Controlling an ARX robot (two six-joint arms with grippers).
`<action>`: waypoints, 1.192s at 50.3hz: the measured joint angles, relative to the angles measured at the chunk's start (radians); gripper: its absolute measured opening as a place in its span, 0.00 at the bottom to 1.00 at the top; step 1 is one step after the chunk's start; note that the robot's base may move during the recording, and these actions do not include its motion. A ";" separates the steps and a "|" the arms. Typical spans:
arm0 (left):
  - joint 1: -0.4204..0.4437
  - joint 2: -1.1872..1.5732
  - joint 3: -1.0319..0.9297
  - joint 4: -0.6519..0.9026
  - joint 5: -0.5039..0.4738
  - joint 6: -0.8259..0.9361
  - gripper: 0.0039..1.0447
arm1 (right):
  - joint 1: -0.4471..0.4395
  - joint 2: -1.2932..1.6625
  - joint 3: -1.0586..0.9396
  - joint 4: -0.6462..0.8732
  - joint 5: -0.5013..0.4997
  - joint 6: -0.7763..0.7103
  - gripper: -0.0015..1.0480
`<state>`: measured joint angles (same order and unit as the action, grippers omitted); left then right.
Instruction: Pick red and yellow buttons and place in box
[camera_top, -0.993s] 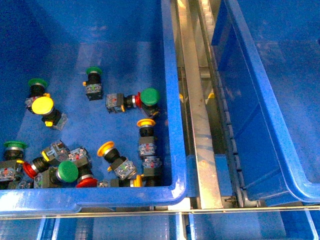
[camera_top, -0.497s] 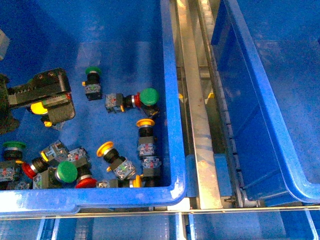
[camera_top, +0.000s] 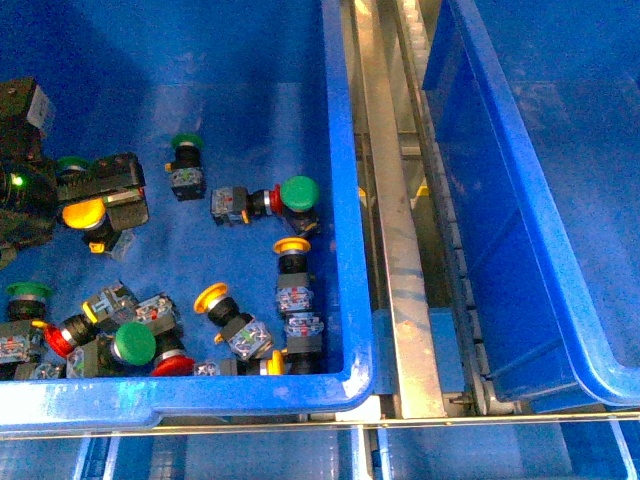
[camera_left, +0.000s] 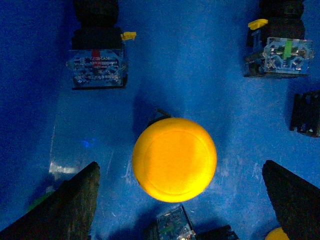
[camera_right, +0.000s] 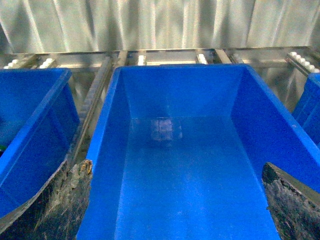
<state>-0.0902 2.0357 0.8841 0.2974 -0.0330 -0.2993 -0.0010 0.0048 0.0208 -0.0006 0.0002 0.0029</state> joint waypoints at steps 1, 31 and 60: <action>0.000 0.006 0.004 0.000 0.000 0.002 0.93 | 0.000 0.000 0.000 0.000 0.000 0.000 0.94; 0.024 0.074 0.085 0.007 0.034 0.043 0.93 | 0.000 0.000 0.000 0.000 0.000 0.000 0.94; 0.027 0.076 0.088 0.010 0.059 0.041 0.33 | 0.000 0.000 0.000 0.000 0.000 0.000 0.94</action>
<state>-0.0631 2.1117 0.9722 0.3069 0.0261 -0.2581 -0.0010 0.0048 0.0208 -0.0006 0.0002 0.0029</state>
